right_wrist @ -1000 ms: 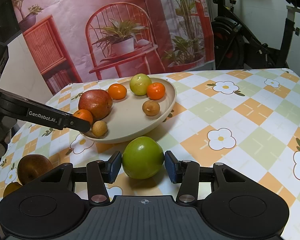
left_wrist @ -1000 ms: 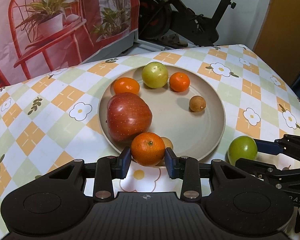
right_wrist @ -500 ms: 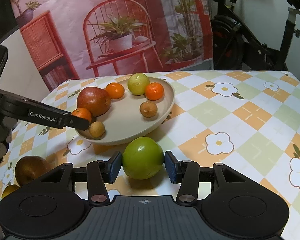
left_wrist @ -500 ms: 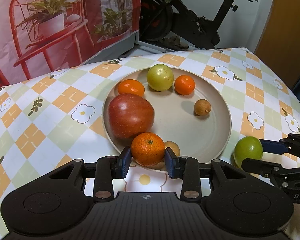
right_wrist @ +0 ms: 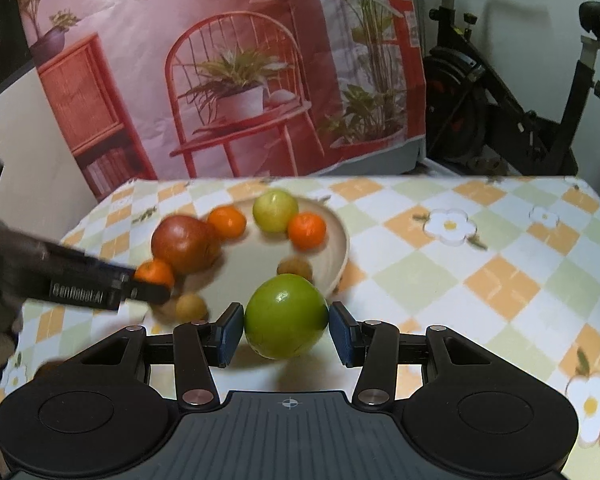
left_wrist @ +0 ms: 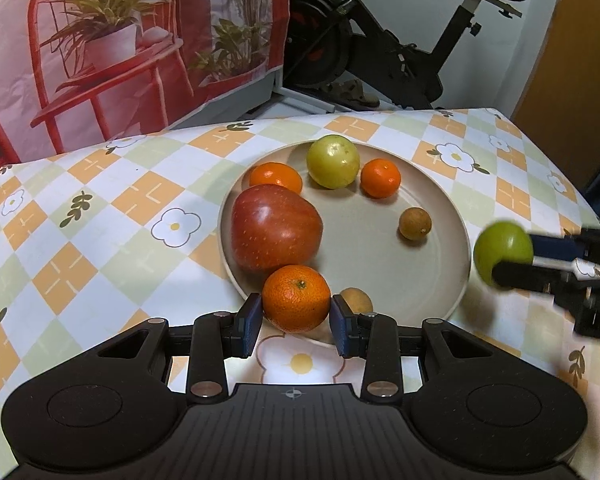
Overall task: Organize fruits
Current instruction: 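Lower the green apple onto the plate with the right tool while the left tool sets the tangerine there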
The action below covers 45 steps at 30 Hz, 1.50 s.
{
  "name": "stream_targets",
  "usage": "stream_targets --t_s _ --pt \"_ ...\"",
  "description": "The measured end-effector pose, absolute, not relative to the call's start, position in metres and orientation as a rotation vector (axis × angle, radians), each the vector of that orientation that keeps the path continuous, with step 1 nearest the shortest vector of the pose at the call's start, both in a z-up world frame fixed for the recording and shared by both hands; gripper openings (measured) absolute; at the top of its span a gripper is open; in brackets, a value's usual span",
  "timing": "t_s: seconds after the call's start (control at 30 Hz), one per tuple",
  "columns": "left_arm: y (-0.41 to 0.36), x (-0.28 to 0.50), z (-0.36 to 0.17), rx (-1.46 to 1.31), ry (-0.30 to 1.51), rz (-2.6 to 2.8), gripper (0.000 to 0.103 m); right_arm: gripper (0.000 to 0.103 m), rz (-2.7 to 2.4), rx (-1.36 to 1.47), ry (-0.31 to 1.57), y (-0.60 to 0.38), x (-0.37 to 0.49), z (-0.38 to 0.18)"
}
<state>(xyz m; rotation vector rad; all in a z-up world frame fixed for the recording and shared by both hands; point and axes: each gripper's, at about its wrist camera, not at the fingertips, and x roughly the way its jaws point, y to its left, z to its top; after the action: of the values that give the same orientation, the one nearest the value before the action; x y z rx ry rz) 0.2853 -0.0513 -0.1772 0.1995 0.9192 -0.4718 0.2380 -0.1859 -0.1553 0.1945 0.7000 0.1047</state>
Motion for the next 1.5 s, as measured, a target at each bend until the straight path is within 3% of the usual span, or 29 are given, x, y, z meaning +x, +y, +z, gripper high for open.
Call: stream_targets --t_s 0.57,1.5 --pt "-0.048 0.296 -0.178 0.178 0.905 -0.458 0.039 0.043 0.207 -0.133 0.775 -0.137 0.338 -0.159" --pt "-0.047 0.303 -0.18 0.172 0.857 -0.452 0.04 0.044 0.297 -0.108 0.774 -0.125 0.374 -0.178"
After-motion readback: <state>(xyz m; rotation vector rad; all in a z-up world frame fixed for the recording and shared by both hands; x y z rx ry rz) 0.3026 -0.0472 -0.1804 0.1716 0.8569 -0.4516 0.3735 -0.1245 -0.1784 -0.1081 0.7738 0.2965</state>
